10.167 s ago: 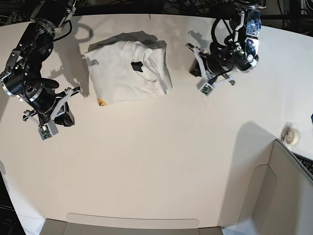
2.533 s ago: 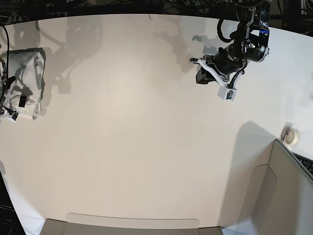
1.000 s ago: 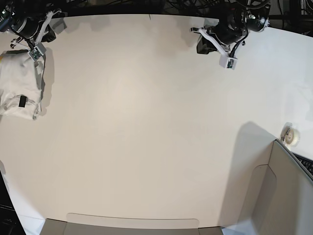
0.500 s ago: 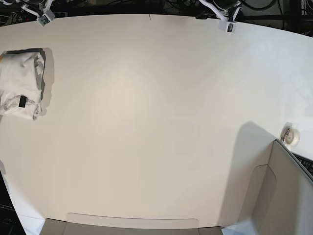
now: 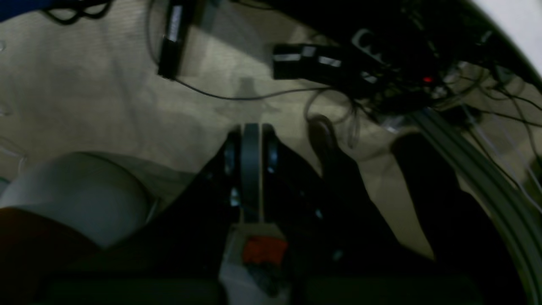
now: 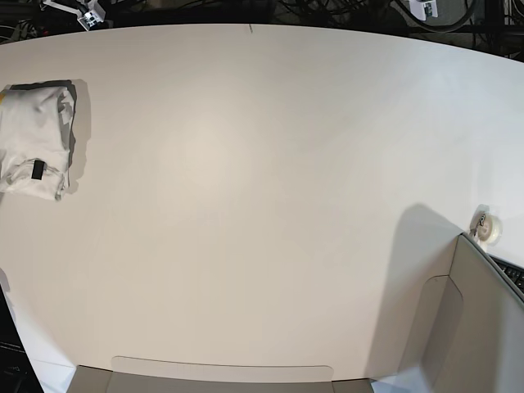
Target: Layout the t-shirt on the table in an organized manner, then fold the t-shirt properly
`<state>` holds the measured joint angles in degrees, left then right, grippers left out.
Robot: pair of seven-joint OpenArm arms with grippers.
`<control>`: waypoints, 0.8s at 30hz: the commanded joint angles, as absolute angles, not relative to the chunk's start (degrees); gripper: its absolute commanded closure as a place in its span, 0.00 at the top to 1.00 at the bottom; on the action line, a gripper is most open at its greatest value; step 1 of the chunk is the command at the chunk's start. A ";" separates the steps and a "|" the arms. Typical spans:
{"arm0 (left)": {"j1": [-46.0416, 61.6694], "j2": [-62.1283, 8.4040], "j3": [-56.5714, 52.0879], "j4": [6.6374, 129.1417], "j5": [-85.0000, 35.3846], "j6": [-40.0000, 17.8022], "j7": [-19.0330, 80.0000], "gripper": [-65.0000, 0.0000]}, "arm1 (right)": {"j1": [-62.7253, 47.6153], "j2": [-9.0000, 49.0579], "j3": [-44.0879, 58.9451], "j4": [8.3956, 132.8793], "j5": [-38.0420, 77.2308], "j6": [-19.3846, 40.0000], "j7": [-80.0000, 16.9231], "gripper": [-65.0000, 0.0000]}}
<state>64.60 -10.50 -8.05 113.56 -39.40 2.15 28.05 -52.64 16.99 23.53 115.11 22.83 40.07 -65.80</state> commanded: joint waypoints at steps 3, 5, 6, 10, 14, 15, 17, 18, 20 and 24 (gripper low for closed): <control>63.60 -10.86 -10.77 104.75 -39.52 1.98 27.38 0.00 | -49.98 17.27 18.77 108.53 19.82 40.00 -65.98 0.00; 60.70 -10.86 -11.12 96.66 -39.34 1.98 25.10 0.00 | -46.55 16.48 15.34 101.76 16.48 40.00 -65.89 0.00; 59.91 -10.86 -11.03 93.05 -39.34 1.89 22.73 0.00 | -44.88 15.69 13.93 98.33 14.11 40.00 -65.89 0.00; 58.77 -11.12 -9.01 81.71 -39.25 1.63 10.51 0.00 | -40.40 13.05 10.15 87.25 6.90 40.00 -62.02 0.00; 51.03 -11.74 -3.65 63.96 -36.97 1.63 -2.15 0.00 | -34.51 10.95 7.69 74.51 3.74 40.00 -58.42 0.00; 48.57 -11.82 -1.98 58.77 -35.56 1.63 -4.44 0.00 | -33.01 10.42 7.60 70.90 3.74 40.00 -57.71 0.00; 42.59 -11.74 2.86 47.08 -32.31 1.63 -10.07 0.00 | -28.70 9.27 7.87 60.79 3.74 40.00 -55.69 0.00; 40.31 -11.47 5.14 42.86 -31.43 1.63 -11.91 0.00 | -26.77 8.84 7.96 56.04 3.74 40.00 -54.64 0.00; 36.53 -11.47 10.24 37.14 -31.16 1.63 -14.99 0.00 | -22.64 7.60 7.78 46.02 3.74 40.00 -51.47 0.00; 30.64 -11.38 20.62 32.31 -31.16 1.80 -16.31 0.00 | -15.25 5.05 7.60 28.70 3.03 40.00 -38.64 0.00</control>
<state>29.76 -11.07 20.67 32.29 -31.24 1.61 -15.64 -15.16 4.78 7.57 28.05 2.76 39.64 -37.87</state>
